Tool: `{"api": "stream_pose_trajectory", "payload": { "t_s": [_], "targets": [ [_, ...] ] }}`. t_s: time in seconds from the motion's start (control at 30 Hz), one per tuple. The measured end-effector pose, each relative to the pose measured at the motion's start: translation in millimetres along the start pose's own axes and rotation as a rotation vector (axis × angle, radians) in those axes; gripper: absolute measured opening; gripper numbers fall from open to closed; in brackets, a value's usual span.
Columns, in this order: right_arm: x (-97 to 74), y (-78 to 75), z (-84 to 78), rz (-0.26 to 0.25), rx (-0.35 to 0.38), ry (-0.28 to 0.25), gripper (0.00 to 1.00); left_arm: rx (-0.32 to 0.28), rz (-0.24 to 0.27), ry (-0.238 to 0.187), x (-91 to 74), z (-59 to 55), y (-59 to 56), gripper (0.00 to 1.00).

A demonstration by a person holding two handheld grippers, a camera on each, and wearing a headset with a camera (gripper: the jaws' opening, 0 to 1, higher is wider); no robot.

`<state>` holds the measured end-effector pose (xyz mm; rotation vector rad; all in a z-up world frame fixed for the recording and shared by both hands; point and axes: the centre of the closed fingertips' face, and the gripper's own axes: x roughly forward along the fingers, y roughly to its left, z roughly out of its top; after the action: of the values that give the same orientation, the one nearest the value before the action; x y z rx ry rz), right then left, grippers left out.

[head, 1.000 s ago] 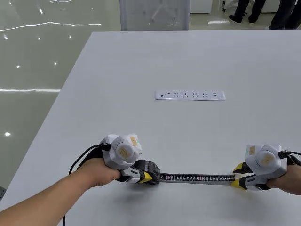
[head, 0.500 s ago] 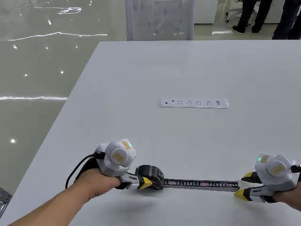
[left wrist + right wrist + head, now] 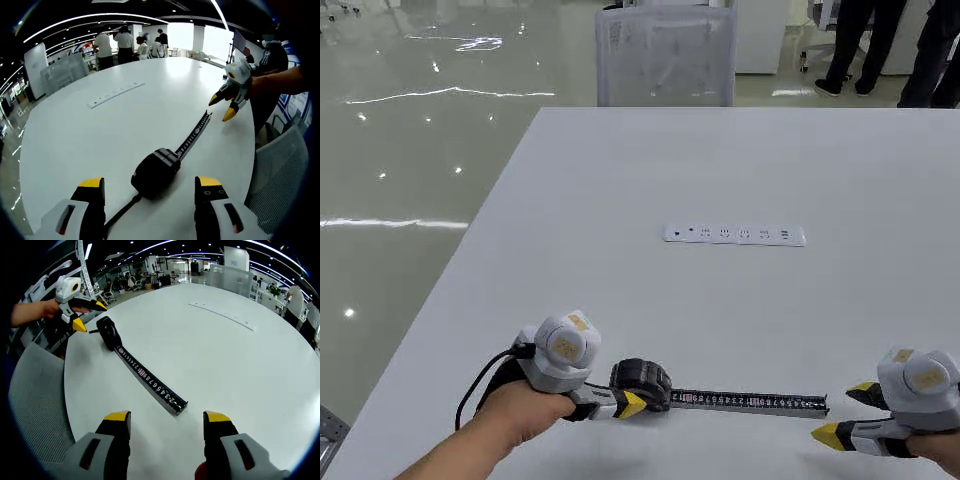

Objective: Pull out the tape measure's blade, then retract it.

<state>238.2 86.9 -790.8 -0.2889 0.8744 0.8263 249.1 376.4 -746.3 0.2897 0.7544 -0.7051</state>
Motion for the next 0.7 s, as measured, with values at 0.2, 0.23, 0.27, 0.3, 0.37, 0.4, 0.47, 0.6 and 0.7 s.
{"api": "stream_pose_trajectory", "payload": {
  "t_s": [0.2,0.23,0.27,0.3,0.37,0.4,0.47,0.6,0.7],
  "targets": [
    [-7.1,7.4,5.6,-0.01,0.033,-0.023,0.63,-0.069,0.019,-0.021,-7.5,-3.2,0.8,0.74],
    [-8.3,8.4,6.4,-0.012,0.038,-0.027,0.64,-0.075,0.021,-0.021,-8.8,-3.7,-0.4,0.74],
    [-9.8,9.8,7.7,-0.013,0.045,-0.032,0.65,-0.081,0.021,-0.022,-9.9,-4.1,-1.5,0.75],
    [-11.7,12.3,8.7,-0.013,0.06,-0.036,0.65,-0.093,0.028,-0.024,-10.9,-4.8,-1.1,0.75],
    [-12.5,16.1,8.4,-0.007,0.077,-0.036,0.68,-0.109,0.036,-0.022,-13.6,-5.8,-1.3,0.77],
    [-13.9,19.7,8.4,-0.004,0.079,-0.036,0.7,-0.122,0.041,-0.021,-16.2,-6.7,-1.6,0.77],
    [-17.4,23.7,7.8,-0.009,0.083,-0.037,0.72,-0.138,0.049,-0.027,-19.6,-8.2,-1.2,0.78],
    [-23.5,30.1,8.3,-0.009,0.11,-0.049,0.76,-0.17,0.064,-0.042,-27.3,-10.5,-2.1,0.8],
    [-26.3,34.1,5.7,-0.008,0.125,-0.037,0.78,-0.201,0.067,-0.057,-31.3,-12.1,-4.1,0.81]
  ]
}}
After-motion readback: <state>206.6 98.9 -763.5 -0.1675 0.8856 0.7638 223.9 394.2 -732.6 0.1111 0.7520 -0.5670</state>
